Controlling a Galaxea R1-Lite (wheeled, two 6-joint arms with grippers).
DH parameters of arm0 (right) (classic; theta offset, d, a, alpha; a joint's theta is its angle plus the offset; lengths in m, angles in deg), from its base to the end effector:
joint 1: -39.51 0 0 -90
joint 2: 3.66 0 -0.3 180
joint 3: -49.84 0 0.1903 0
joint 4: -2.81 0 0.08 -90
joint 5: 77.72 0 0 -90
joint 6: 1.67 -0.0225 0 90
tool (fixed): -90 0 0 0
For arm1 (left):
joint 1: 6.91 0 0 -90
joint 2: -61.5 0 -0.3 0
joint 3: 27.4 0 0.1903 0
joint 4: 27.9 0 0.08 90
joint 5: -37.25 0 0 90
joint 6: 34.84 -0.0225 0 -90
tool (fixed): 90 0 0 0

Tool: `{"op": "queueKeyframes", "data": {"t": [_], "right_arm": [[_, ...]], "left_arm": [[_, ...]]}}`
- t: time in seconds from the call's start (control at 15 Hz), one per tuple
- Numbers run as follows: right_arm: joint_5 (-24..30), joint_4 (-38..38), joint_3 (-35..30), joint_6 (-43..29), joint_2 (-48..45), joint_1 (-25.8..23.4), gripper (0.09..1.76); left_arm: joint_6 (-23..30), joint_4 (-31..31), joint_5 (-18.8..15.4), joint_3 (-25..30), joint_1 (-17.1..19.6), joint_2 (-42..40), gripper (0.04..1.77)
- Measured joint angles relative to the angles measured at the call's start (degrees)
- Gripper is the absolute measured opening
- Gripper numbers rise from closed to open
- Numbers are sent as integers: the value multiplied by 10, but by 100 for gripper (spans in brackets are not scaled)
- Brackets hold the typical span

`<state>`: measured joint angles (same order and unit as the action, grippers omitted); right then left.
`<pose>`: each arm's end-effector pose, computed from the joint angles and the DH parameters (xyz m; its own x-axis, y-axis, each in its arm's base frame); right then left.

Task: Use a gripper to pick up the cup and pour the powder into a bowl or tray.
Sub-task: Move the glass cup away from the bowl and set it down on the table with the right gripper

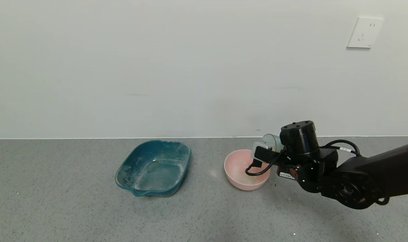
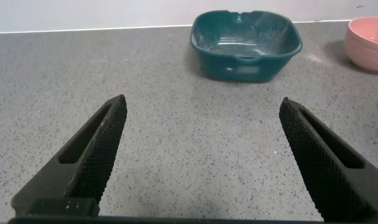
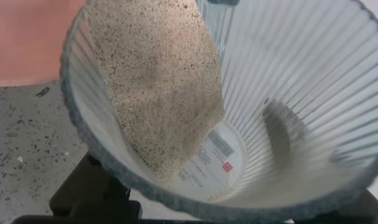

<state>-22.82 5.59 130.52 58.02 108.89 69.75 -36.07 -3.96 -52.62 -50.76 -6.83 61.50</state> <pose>0.3198 0.1715 0.1287 0.9072 -0.1367 -0.3978 -0.3515 0.2730 -0.8955 -0.0228 0.0000 0.0744 0.9999 0.0037 -0.0101 -0.0034 0.9998 0.0215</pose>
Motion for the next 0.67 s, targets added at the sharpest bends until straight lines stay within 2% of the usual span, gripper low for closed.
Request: {"op": "queueKeyframes", "data": {"t": [0.27,0.67], "right_arm": [[68,36,-38,-120,-31,-49,135],[130,65,-91,-394,-55,-91,135]], "left_arm": [[0,0,0,0,0,0,176],[0,0,0,0,0,0,176]]}}
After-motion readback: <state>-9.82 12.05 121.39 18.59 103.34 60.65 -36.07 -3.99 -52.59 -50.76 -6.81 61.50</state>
